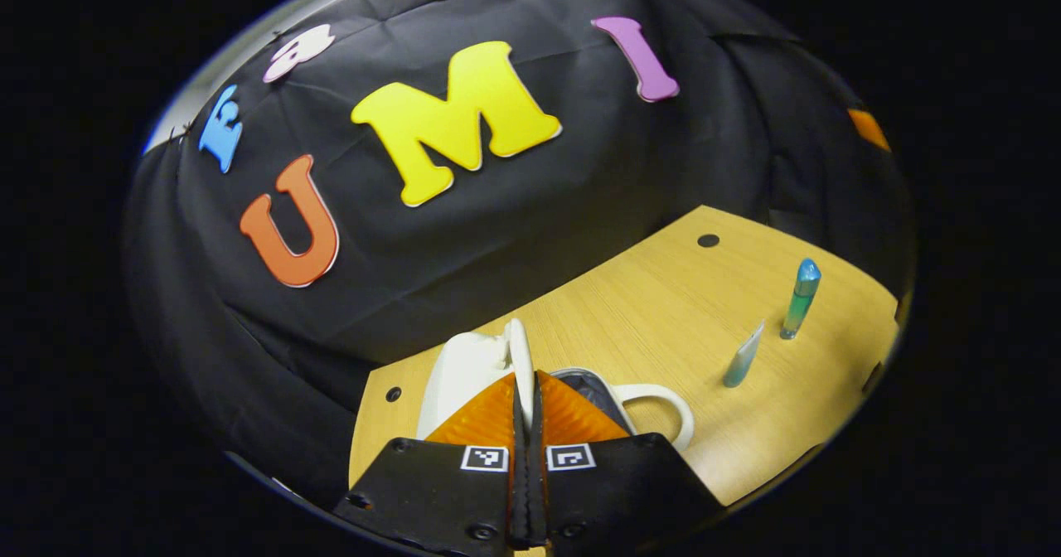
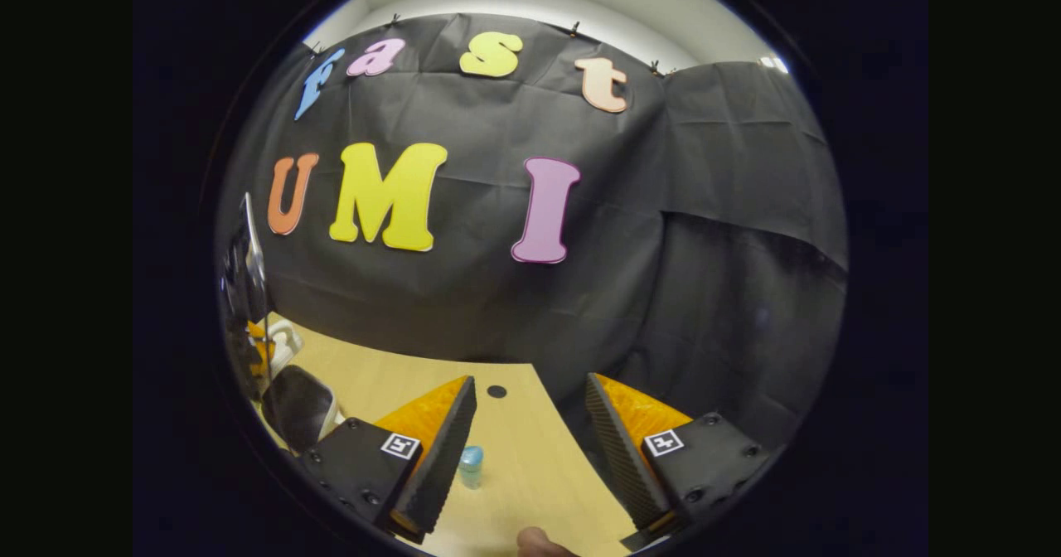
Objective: First open the suitcase, pack the skin care products into it, and then close the suitcase.
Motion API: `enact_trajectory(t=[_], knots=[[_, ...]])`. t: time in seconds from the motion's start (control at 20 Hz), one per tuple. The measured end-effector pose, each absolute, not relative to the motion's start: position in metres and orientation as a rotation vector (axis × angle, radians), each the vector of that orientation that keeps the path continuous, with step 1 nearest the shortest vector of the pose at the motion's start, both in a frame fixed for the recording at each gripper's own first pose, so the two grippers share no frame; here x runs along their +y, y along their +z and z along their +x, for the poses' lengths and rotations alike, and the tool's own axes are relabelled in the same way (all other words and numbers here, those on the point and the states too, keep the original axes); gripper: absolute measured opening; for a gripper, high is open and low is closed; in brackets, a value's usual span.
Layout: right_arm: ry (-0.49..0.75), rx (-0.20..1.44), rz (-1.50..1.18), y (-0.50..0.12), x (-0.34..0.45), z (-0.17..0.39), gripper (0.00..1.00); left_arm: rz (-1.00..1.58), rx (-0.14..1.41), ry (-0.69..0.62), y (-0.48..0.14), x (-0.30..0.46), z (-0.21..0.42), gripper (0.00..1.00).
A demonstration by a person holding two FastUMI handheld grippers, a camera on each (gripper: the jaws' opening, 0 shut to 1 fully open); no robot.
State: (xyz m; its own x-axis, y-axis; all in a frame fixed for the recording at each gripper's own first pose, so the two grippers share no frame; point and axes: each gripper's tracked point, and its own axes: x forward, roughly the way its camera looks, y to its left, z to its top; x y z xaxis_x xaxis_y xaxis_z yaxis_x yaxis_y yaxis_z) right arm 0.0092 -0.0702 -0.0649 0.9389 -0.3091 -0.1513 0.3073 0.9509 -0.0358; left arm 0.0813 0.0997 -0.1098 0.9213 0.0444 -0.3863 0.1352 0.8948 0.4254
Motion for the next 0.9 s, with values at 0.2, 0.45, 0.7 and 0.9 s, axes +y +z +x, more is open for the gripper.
enact_trajectory(t=[0.2,0.45,0.7,0.9], knots=[[-0.295,0.174,0.02,-0.067,-0.038,0.011,0.79,0.34,0.399,-0.041,-0.077,0.156,0.076,0.03],[-0.285,0.226,0.042,-0.084,-0.006,0.013,0.8,0.291,0.384,0.019,-0.06,0.248,0.074,0.03],[-0.267,0.25,0.008,-0.088,0.013,0.016,0.8,0.265,0.461,0.155,-0.089,0.364,0.078,0.03],[-0.267,0.277,0.001,-0.096,0.019,0.015,0.8,0.172,0.553,0.19,-0.14,0.429,0.076,0.03]])
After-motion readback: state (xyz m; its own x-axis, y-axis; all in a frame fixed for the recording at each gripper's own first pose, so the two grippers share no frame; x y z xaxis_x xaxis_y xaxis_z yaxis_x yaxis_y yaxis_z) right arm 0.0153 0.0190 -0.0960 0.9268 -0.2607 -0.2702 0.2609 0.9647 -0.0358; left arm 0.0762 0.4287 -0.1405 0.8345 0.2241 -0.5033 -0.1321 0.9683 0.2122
